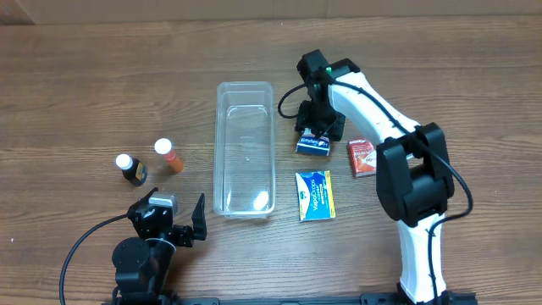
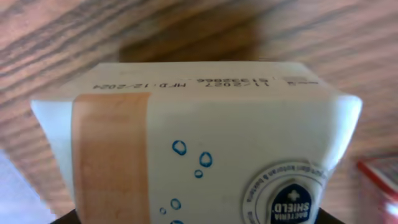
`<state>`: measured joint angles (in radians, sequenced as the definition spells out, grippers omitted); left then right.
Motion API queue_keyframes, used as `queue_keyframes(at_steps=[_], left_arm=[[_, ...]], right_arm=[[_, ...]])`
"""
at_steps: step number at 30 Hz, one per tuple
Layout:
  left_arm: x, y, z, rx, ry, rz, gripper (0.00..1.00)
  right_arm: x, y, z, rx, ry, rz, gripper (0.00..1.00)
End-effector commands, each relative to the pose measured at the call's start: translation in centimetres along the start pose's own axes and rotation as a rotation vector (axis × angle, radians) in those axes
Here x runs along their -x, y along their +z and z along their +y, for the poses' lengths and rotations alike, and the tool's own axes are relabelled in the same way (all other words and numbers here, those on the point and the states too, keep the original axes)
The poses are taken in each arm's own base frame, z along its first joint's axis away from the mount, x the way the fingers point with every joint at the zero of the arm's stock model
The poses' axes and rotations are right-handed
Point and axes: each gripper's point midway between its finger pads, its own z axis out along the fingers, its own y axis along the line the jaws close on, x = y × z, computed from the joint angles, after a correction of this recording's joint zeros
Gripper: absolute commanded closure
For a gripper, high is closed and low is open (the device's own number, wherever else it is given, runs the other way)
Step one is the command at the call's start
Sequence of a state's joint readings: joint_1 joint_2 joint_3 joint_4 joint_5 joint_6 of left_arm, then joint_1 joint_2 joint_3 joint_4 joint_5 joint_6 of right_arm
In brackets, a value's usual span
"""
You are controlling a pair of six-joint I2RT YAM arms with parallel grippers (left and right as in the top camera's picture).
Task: Pack container
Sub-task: 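Reach the right gripper to the white Hansaplast box and grasp it, then carry the Hansaplast box left and drop it into the container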
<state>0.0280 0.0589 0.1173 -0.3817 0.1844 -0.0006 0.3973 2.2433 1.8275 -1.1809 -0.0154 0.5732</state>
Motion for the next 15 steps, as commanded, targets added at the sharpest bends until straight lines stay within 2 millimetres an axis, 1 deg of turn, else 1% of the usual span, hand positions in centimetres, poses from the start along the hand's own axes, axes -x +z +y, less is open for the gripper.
queue_keyframes(at_steps=[1, 2, 3, 4, 5, 6, 7, 8, 9, 12, 14, 15], left_arm=[[0.0, 0.0, 0.0, -0.004, -0.007, -0.004, 0.0], [0.0, 0.0, 0.0, -0.004, -0.006, -0.004, 0.0], [0.0, 0.0, 0.0, -0.004, -0.007, -0.004, 0.0], [0.0, 0.0, 0.0, -0.004, -0.006, -0.004, 0.0], [0.0, 0.0, 0.0, -0.004, -0.006, -0.004, 0.0], [0.0, 0.0, 0.0, -0.004, -0.007, -0.004, 0.0], [0.0, 0.0, 0.0, -0.004, -0.006, -0.004, 0.0], [0.0, 0.0, 0.0, -0.004, -0.006, -0.004, 0.0], [0.0, 0.0, 0.0, -0.004, -0.006, -0.004, 0.0], [0.0, 0.0, 0.0, -0.004, -0.006, -0.004, 0.0], [0.0, 0.0, 0.0, -0.004, -0.006, -0.004, 0.0], [0.0, 0.0, 0.0, -0.004, -0.006, -0.004, 0.0]], right_arm=[[1.6, -12.9, 2.7, 0.151, -0.033, -0.268, 0.35], [1.1, -14.8, 3.5, 0.186, -0.051, -0.296, 0.35], [-0.4, -17.5, 5.0, 0.238, -0.094, -0.343, 0.35], [-1.5, -18.6, 6.2, 0.267, -0.127, -0.365, 0.35], [-3.0, -19.5, 8.2, 0.301, -0.178, -0.386, 0.35], [-4.4, -19.7, 10.3, 0.327, -0.229, -0.4, 0.34], [-5.5, -18.9, 12.3, 0.336, -0.272, -0.409, 0.31], [-6.1, -17.6, 13.6, 0.327, -0.3, -0.416, 0.3], [-6.5, -15.9, 14.5, 0.303, -0.299, -0.412, 0.3], [-6.3, -10.3, 15.9, 0.24, -0.263, -0.361, 0.28], [-5.5, -7.9, 15.8, 0.213, -0.25, -0.34, 0.28], [-4.6, -7.1, 15.4, 0.204, -0.232, -0.336, 0.28]])
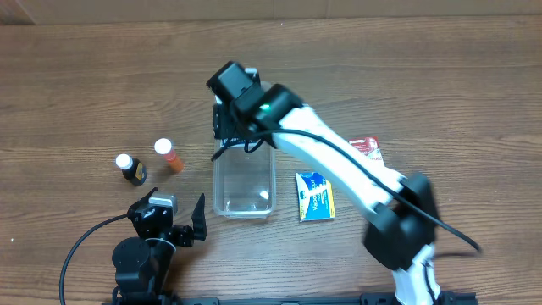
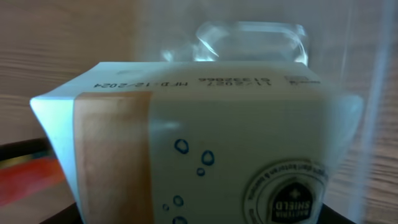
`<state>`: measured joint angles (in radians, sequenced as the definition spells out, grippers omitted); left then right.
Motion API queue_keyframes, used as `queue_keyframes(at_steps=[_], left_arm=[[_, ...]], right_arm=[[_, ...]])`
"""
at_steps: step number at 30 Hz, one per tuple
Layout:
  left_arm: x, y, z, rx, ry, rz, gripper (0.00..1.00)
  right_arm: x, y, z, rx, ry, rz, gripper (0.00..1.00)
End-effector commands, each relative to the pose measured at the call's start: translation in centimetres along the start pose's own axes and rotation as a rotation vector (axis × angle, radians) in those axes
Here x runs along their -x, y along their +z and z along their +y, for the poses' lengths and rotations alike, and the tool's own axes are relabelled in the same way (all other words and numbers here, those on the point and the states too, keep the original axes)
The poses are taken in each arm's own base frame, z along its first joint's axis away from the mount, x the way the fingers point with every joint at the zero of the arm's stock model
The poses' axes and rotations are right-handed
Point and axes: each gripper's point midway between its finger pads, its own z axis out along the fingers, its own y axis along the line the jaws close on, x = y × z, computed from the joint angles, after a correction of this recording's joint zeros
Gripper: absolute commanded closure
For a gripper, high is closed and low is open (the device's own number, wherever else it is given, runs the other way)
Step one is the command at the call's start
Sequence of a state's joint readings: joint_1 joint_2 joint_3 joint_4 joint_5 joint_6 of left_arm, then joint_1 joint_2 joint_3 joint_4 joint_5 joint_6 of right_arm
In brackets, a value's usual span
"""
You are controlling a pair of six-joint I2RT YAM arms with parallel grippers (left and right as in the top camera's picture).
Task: Pack container
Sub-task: 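Carry the Hansaplast box left and drop it into the container, then grasp the blue VapoDrops box with the right gripper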
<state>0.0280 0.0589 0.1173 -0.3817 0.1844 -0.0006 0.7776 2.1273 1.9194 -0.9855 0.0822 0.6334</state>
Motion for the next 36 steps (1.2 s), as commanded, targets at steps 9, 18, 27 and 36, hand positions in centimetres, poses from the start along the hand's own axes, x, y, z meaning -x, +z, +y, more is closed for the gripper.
queue_keyframes(at_steps=[9, 18, 27, 36], left_arm=[[0.0, 0.0, 0.0, -0.004, -0.006, -0.004, 0.0], [0.0, 0.0, 0.0, -0.004, -0.007, -0.004, 0.0], [0.0, 0.0, 0.0, -0.004, -0.006, -0.004, 0.0], [0.0, 0.0, 0.0, -0.004, -0.007, -0.004, 0.0]], right_arm=[[3.9, 2.0, -0.4, 0.089, 0.056, -0.068, 0.27], [4.6, 0.8, 0.9, 0.14, -0.039, -0.089, 0.02], [3.7, -16.4, -9.0, -0.054, 0.012, -0.088, 0.0], [-9.7, -6.7, -18.0, -0.274, -0.026, 0.41, 0.0]])
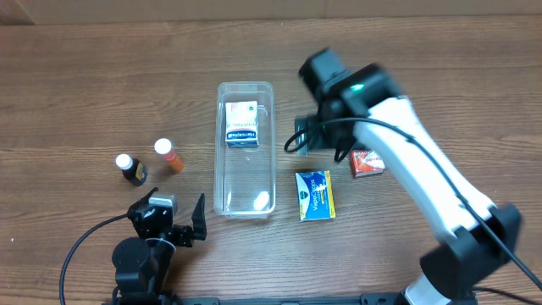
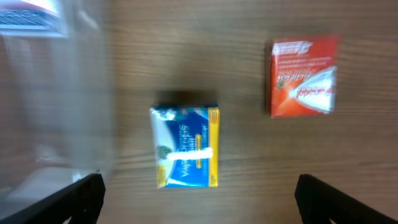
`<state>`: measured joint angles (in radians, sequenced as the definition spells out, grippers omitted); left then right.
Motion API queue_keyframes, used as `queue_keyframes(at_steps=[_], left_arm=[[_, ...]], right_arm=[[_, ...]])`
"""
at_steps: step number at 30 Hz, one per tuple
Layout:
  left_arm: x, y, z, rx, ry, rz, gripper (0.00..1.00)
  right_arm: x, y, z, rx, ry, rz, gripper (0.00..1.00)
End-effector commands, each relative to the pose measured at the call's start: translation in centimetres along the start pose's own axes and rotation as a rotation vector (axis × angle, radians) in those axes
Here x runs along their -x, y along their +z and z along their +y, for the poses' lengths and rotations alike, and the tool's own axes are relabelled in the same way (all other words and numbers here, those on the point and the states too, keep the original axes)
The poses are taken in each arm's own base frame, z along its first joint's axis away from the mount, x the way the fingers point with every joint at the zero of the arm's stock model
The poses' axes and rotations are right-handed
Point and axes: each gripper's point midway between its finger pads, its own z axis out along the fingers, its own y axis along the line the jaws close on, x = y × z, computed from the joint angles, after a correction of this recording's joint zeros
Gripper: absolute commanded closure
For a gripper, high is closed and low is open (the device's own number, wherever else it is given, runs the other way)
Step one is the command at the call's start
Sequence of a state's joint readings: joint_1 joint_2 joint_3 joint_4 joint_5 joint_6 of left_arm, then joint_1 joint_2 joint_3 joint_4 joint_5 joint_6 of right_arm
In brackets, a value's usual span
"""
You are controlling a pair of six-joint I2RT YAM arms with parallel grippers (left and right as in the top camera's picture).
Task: Pack container
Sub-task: 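Grasp the blue VapoDrops box with the right gripper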
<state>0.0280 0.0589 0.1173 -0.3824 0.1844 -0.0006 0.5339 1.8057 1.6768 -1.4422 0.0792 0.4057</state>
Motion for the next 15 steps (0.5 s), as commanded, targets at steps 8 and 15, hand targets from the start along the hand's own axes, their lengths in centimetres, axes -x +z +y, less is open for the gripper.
queue_keyframes(at_steps=[8, 15], left_arm=[[0.0, 0.0, 0.0, -0.004, -0.006, -0.005, 0.0], [0.0, 0.0, 0.0, -0.004, -0.006, -0.005, 0.0]], right_arm=[[-8.1, 11.5, 2.5, 0.173, -0.209, 0.239, 0.0], [-7.1, 12.2, 2.5, 0.106, -0.045, 0.191, 0.0]])
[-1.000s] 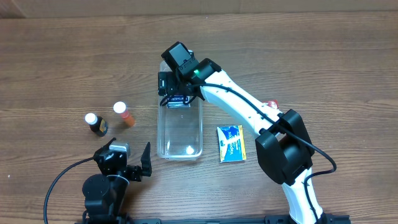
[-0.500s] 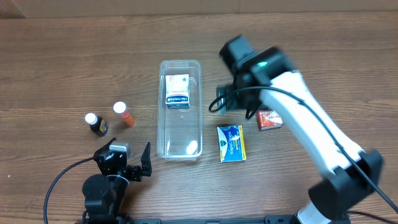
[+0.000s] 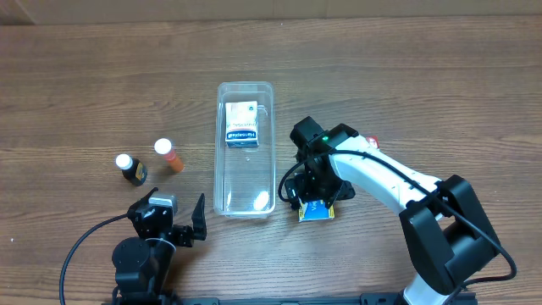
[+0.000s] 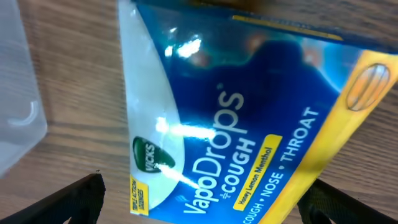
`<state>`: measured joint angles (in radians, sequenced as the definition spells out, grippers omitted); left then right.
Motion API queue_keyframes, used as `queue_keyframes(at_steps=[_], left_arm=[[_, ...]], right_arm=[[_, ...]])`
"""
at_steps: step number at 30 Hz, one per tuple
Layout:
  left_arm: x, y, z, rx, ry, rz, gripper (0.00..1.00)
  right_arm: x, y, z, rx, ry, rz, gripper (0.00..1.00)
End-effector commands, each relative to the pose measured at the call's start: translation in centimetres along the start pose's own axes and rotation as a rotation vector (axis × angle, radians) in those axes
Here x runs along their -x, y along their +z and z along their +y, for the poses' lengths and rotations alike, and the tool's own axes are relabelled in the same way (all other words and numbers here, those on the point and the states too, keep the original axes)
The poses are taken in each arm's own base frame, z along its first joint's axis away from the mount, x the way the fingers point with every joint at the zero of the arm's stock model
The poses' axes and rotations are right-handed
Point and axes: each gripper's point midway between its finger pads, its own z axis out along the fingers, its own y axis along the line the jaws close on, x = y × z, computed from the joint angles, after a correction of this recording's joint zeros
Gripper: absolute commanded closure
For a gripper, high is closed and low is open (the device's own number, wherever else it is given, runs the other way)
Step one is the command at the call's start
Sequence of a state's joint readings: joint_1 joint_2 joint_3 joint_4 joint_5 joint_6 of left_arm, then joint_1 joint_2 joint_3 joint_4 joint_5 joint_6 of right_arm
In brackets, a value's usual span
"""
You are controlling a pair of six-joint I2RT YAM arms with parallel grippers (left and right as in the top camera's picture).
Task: Pack container
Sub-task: 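Grasp the blue VapoDrops box with the right gripper, then lower the VapoDrops box into the container and release it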
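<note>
A clear plastic container (image 3: 246, 182) lies mid-table, its corner at the left of the right wrist view (image 4: 18, 93). A white and blue soap box (image 3: 241, 123) rests in its far end. Right of the container's near end lies a blue and yellow VapoDrops cough drop box (image 4: 249, 124), mostly covered from above, with only its near edge showing (image 3: 316, 212). My right gripper (image 3: 315, 193) hangs low over that box, open (image 4: 205, 211), one fingertip on each side of it. My left gripper (image 3: 190, 224) is parked at the table's front edge.
An orange bottle (image 3: 168, 155) and a dark bottle (image 3: 129, 169), both white-capped, stand left of the container. A sliver of a red box (image 3: 370, 138) peeks out behind my right arm. Bare wood lies at the back and far right.
My right gripper has dropped from high between the container and the red box to just over the cough drop box, which now fills its view. It remains open.
My right gripper was shut on the soap box on the table right of the container. Then it held the box over the container's far end. Later the box lay in the container and the gripper was open and high. Now it straddles the cough drop box.
</note>
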<state>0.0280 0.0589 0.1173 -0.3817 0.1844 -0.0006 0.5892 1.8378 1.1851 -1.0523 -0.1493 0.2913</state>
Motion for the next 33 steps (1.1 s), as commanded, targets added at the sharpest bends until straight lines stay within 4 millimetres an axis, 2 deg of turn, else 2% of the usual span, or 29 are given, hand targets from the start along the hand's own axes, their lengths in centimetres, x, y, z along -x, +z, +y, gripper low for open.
queue_keyframes(at_steps=[1, 5, 8, 10, 11, 14, 17, 18, 20, 22, 24, 26, 28, 29, 31, 33], left_arm=[[0.0, 0.0, 0.0, -0.004, -0.006, -0.004, 0.0], [0.0, 0.0, 0.0, -0.004, -0.006, -0.004, 0.0], [0.0, 0.0, 0.0, -0.004, -0.007, -0.004, 0.0], [0.0, 0.0, 0.0, -0.004, -0.006, -0.004, 0.0], [0.0, 0.0, 0.0, -0.004, -0.006, -0.004, 0.0], [0.0, 0.0, 0.0, -0.004, -0.006, -0.004, 0.0], [0.0, 0.0, 0.0, -0.004, -0.006, -0.004, 0.0], [0.0, 0.0, 0.0, -0.004, -0.006, -0.004, 0.0], [0.0, 0.0, 0.0, -0.004, -0.007, -0.004, 0.0], [0.0, 0.0, 0.0, -0.004, -0.006, -0.004, 0.0], [0.0, 0.0, 0.0, -0.004, -0.007, -0.004, 0.0], [0.0, 0.0, 0.0, -0.004, -0.006, -0.004, 0.0], [0.0, 0.0, 0.0, -0.004, -0.006, -0.004, 0.0], [0.0, 0.0, 0.0, -0.004, -0.006, -0.004, 0.0], [0.0, 0.0, 0.0, -0.004, -0.006, -0.004, 0.0], [0.0, 0.0, 0.0, -0.004, -0.007, -0.004, 0.0]], right_arm=[[0.5, 0.1, -1.2, -0.064, 0.166, -0.04, 0.0], [0.6, 0.6, -2.6, -0.136, 0.262, -0.054, 0.03], [0.8, 0.9, -2.8, -0.148, 0.256, -0.057, 0.04], [1.2, 1.0, -2.6, -0.139, 0.172, -0.066, 0.04], [1.4, 1.0, -2.6, -0.14, 0.171, -0.073, 0.06], [1.5, 1.0, -2.5, -0.138, 0.171, -0.078, 0.24], [2.0, 0.1, -3.5, -0.189, 0.2, -0.1, 0.28], [2.4, -1.3, -3.5, -0.209, 0.213, -0.113, 0.32], [4.0, -6.1, -3.0, -0.238, 0.206, -0.191, 0.32], [5.5, -11.9, -1.4, -0.22, 0.189, -0.301, 0.32], [6.9, -18.3, 2.0, -0.132, 0.146, -0.453, 0.31], [7.6, -21.4, 5.9, -0.025, 0.087, -0.548, 0.31], [7.8, -21.0, 8.8, 0.053, 0.045, -0.559, 0.31], [7.9, -20.1, 9.9, 0.077, 0.057, -0.549, 0.31], [8.1, -17.6, 11.4, 0.091, 0.099, -0.52, 0.31], [8.2, -13.7, 13.6, 0.118, 0.111, -0.465, 0.31]])
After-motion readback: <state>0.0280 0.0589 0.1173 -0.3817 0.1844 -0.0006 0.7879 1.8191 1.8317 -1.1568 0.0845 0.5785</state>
